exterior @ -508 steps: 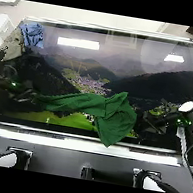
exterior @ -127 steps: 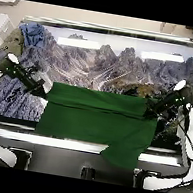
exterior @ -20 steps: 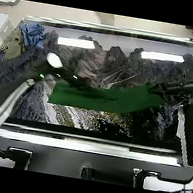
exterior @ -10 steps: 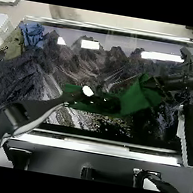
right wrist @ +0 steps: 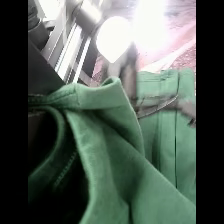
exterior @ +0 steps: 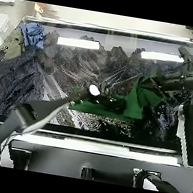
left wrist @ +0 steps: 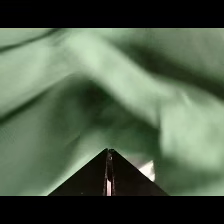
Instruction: Fold the clothes and pants, and hang the long-sleeved shirts on hangers.
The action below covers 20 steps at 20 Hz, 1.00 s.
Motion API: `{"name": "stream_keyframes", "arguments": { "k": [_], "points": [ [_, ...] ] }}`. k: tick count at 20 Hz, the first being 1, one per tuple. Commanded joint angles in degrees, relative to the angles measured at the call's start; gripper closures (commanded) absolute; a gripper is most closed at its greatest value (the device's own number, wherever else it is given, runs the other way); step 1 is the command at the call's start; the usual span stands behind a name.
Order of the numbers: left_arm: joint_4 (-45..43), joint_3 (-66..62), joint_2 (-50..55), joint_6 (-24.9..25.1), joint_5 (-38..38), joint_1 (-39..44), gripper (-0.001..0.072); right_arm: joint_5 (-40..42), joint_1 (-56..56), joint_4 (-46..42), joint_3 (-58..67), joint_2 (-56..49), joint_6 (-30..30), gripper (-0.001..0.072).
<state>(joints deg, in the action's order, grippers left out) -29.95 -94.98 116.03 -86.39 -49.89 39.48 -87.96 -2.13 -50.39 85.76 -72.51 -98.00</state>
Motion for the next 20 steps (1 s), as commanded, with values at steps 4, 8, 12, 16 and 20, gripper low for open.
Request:
{"name": "stream_keyframes", "arguments": {
  "k": [4,8,12,16,20],
  "points": [
    [-40.2,-0.5,-18.0,2.1,-24.8,-20.3,0.0679,9.4,12.7,0.5,0.0,-7.9,0.9,0.0680],
    [-40.1,-0.5,-29.7,1.7,-26.1,-31.6,0.0679,23.6,23.8,5.5,0.0,-18.7,-1.5,0.0679],
    [-40.1,-0.5,-36.3,1.4,-26.2,-34.5,0.0679,36.5,32.8,21.7,0.0,-29.7,-1.6,0.0001],
    [-40.2,-0.5,-37.5,1.6,-29.2,-34.5,0.0678,32.8,27.6,24.7,0.2,-28.3,3.2,0.0006],
    [-40.2,-0.5,-37.5,2.4,-29.6,-34.5,0.0677,15.6,9.0,9.1,0.2,-19.9,3.5,0.0007]
  ]
}}
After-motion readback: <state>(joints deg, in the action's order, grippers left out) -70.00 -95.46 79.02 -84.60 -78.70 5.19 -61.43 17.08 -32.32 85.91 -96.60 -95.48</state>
